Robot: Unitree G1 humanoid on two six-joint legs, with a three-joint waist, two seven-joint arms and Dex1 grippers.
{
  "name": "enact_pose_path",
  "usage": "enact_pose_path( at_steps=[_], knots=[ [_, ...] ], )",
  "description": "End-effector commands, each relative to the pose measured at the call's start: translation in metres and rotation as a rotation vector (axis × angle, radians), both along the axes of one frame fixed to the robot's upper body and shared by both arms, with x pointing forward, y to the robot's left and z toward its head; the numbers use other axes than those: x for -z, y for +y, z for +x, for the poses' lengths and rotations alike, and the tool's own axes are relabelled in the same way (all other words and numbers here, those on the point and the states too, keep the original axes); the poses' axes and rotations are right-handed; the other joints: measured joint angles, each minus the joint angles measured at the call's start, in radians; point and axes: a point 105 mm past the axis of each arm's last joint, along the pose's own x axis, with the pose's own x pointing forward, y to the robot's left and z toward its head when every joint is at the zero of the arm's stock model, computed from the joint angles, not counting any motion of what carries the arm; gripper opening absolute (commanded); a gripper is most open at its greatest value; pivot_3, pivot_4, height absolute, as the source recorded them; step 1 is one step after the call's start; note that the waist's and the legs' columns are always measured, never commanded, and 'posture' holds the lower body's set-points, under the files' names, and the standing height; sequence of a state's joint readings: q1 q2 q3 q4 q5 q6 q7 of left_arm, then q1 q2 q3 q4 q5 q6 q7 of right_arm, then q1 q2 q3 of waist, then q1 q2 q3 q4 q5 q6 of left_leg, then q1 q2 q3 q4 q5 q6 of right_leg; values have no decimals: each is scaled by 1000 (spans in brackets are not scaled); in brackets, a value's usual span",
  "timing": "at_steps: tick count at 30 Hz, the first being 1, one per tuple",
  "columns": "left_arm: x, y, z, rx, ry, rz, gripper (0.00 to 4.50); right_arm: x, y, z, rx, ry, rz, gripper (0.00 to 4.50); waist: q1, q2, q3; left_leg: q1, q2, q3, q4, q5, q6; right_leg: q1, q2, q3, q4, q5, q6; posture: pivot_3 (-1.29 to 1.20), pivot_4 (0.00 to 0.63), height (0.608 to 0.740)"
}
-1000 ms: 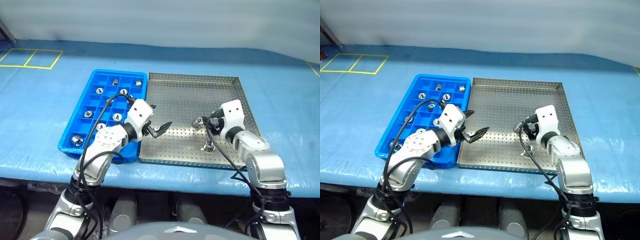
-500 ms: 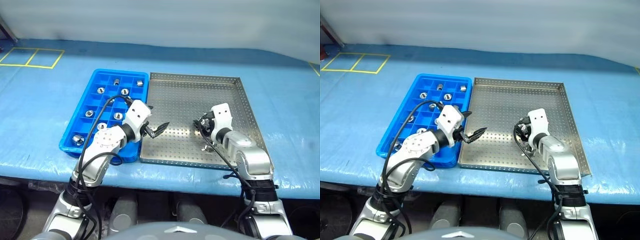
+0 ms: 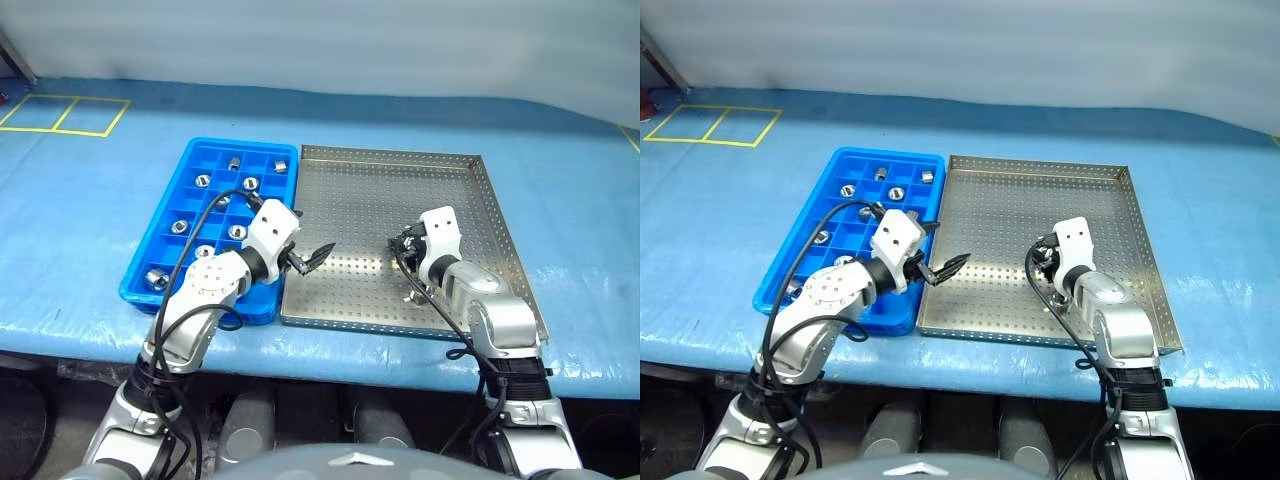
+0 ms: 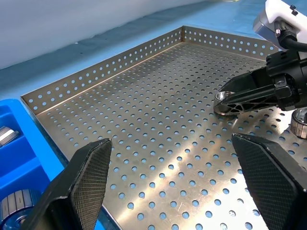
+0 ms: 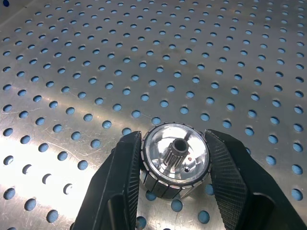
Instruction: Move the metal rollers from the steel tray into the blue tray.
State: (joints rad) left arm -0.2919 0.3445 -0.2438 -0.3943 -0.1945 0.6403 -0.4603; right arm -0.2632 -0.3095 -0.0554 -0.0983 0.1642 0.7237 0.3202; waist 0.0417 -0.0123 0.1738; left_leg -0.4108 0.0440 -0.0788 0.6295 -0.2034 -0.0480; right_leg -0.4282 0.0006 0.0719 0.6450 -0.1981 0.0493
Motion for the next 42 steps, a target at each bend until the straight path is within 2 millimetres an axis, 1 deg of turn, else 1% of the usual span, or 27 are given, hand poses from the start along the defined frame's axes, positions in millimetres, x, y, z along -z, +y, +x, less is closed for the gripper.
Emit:
enact_pose_path(
  at_steps=[1, 4, 6, 9, 10, 13, 17, 19, 25, 29, 32, 36, 39, 42],
  knots=[
    [-15, 9, 0, -32, -61, -10, 4369, -35, 14, 5, -60, -131, 4, 1720, -1, 0, 0, 0, 0, 0, 0, 0, 0, 0, 0, 0, 0, 0, 0, 248, 150, 740],
    [-19, 21, -5, -50, -64, -15, 4369, -48, 33, 2, -152, -170, 16, 1720, -5, 0, 0, 0, 0, 0, -1, 0, 0, -1, 0, 0, 0, 0, 0, 261, 150, 740],
    [-21, 35, -8, -94, -65, -6, 4369, -56, 54, -2, -241, -191, 44, 1720, -4, 0, 0, 0, 1, 0, -2, 0, 0, -1, 1, 0, 0, 0, 0, 274, 150, 740],
    [-22, 57, -14, -170, -65, 16, 4369, -64, 83, -11, -373, -207, 68, 1720, -1, 0, 0, 1, 1, -1, -2, 0, 0, -1, 1, 0, 1, 0, -1, 316, 150, 740],
    [-23, 63, -16, -191, -65, 23, 4369, -66, 91, -14, -409, -209, 75, 1720, 2, 0, 0, 1, 1, -1, -2, 0, 0, -1, 1, -1, 1, 0, -1, 316, 150, 740],
    [-27, 88, -23, -299, -84, 42, 4369, -70, 125, -22, -543, -212, 100, 1720, 13, 0, 0, 0, 1, -2, -2, 0, 0, -1, 1, -1, 0, -1, -1, 368, 150, 740],
    [-30, 114, -33, -437, -99, 55, 4369, -71, 157, -29, -676, -208, 117, 1720, 39, 0, 0, 0, 1, -2, -2, 0, 0, -1, 0, -2, 0, -1, -1, 447, 150, 740],
    [-29, 124, -41, -492, -95, 63, 4369, -72, 170, -30, -726, -207, 122, 1720, 54, 0, 0, 1, 1, -2, -2, 0, 0, -1, 1, -2, 0, -1, -1, 472, 150, 740],
    [-19, 143, -63, -616, -59, 86, 4369, -71, 191, -24, -790, -196, 133, 1720, 118, 0, 0, 0, 1, -2, -3, 0, 0, -1, 0, -2, -1, -1, -2, 553, 150, 740],
    [-13, 146, -73, -648, -34, 89, 4369, -64, 202, -25, -828, -170, 144, 1720, 168, 0, 0, 0, 1, -2, -4, 0, 0, -2, 1, -3, -1, -1, -2, 580, 150, 740],
    [-13, 144, -74, -652, -31, 83, 4369, -59, 208, -28, -854, -155, 143, 1720, 209, 0, 0, 0, 1, -2, -4, -1, -1, -3, 1, -3, -1, -2, -3, 601, 150, 740],
    [-10, 142, -72, -651, -22, 79, 4369, -58, 211, -31, -869, -151, 145, 1720, 262, 0, 0, -1, 1, -1, -5, -1, -2, -5, 0, -4, -1, -2, -3, 591, 150, 740],
    [-8, 139, -70, -636, -14, 78, 4369, -56, 211, -32, -868, -147, 145, 1720, 299, 0, 0, -3, 2, 0, -5, -2, -4, -8, 0, -4, -1, -2, -3, 582, 150, 740],
    [-8, 137, -67, -622, -13, 75, 4369, -50, 208, -30, -843, -134, 129, 1720, 335, 0, 0, -6, 2, 1, -5, -2, -4, -12, 0, -4, -1, -2, -3, 567, 150, 740]
  ],
)
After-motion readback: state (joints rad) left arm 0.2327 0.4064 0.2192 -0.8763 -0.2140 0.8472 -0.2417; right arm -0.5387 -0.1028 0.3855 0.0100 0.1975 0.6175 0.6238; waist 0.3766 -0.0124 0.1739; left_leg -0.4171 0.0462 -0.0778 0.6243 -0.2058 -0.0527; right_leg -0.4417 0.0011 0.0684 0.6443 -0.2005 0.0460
